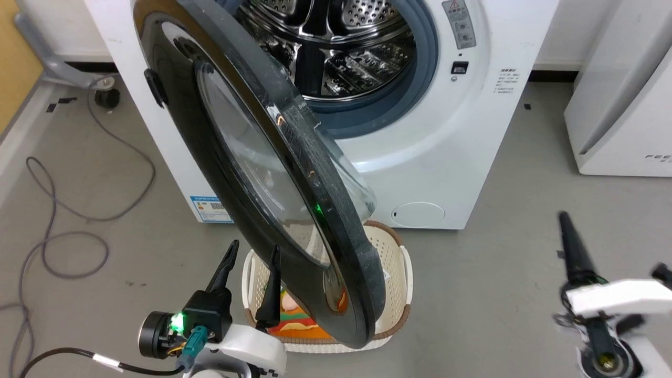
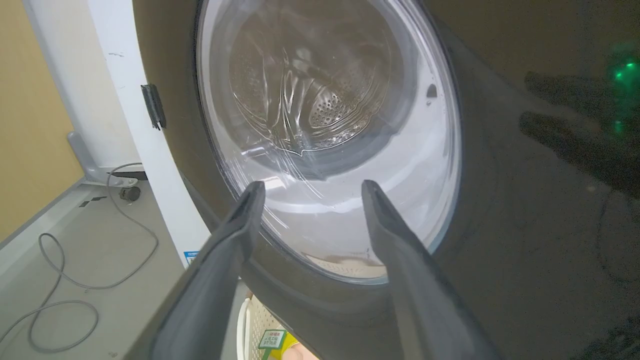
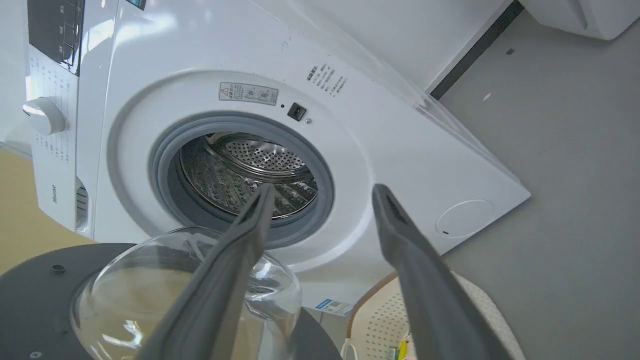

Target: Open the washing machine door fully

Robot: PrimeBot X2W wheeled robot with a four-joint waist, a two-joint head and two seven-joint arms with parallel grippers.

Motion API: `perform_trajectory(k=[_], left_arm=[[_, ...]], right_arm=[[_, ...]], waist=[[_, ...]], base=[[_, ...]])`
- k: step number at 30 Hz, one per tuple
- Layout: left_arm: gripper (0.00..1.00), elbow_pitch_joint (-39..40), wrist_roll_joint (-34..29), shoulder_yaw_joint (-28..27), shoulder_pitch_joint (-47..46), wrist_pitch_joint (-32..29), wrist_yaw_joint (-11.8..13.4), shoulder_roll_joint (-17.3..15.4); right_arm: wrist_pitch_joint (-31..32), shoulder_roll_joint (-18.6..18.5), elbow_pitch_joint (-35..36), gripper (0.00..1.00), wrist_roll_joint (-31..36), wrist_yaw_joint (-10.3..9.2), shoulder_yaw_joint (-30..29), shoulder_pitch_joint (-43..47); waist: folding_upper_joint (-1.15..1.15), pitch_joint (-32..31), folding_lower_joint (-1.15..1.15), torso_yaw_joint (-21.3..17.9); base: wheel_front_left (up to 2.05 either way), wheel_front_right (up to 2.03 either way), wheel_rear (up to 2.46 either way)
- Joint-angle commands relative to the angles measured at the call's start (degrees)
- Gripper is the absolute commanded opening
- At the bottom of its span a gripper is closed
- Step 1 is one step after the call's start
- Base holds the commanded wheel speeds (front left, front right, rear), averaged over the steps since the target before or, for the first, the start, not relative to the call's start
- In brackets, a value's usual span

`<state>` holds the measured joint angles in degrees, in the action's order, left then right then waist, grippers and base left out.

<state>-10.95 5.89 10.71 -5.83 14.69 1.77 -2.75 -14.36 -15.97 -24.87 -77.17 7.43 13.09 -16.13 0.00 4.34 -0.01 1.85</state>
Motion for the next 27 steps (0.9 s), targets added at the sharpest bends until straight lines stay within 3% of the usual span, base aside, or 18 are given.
perform_trajectory(k=[1,4,7,10,13,19,27], left_arm=[[1.00,-0.08,0.13,-0.10,0.64,0.30,-0.27,-0.12],[1.00,-0.09,0.34,-0.51,0.93,0.30,-0.14,-0.12],[1.00,-0.06,0.52,-0.89,1.22,0.30,0.04,-0.12],[1.00,-0.25,0.59,-1.22,1.42,0.30,-0.02,-0.12],[1.00,-0.42,0.52,-1.47,1.56,0.30,-0.09,-0.12],[1.00,-0.60,0.47,-2.00,1.72,0.30,-0.13,-0.12],[1.00,-0.85,0.40,-2.85,1.94,0.30,-0.13,-0.12]], right_arm=[[-0.29,-0.24,-0.21,1.00,1.29,0.06,-0.58,0.83],[-0.58,0.45,1.12,1.00,16.01,0.06,-9.05,2.88],[-0.61,4.35,6.91,1.00,33.82,0.06,-16.86,6.15],[-0.62,8.50,13.62,1.00,49.44,0.06,-19.88,9.89],[-0.62,11.02,18.37,1.00,59.24,0.06,-19.38,13.66],[0.19,12.79,22.02,1.00,69.43,0.06,-15.71,19.73],[0.07,13.07,19.38,1.00,71.74,0.06,-13.75,21.51]], waist=[[0.00,-0.23,0.01,-0.12],[0.00,-0.62,0.01,-0.46],[0.00,-1.01,0.01,-0.75],[0.00,-1.47,0.01,-0.85],[0.00,-1.88,0.01,-0.89],[0.00,-2.13,0.01,-0.87],[0.00,-2.06,0.01,-1.08]], base=[[0.00,0.00,0.00],[0.00,0.00,0.00],[0.00,0.00,0.00],[0.00,0.00,0.00],[0.00,0.00,0.00],[0.00,0.00,0.00],[0.00,0.00,0.00]])
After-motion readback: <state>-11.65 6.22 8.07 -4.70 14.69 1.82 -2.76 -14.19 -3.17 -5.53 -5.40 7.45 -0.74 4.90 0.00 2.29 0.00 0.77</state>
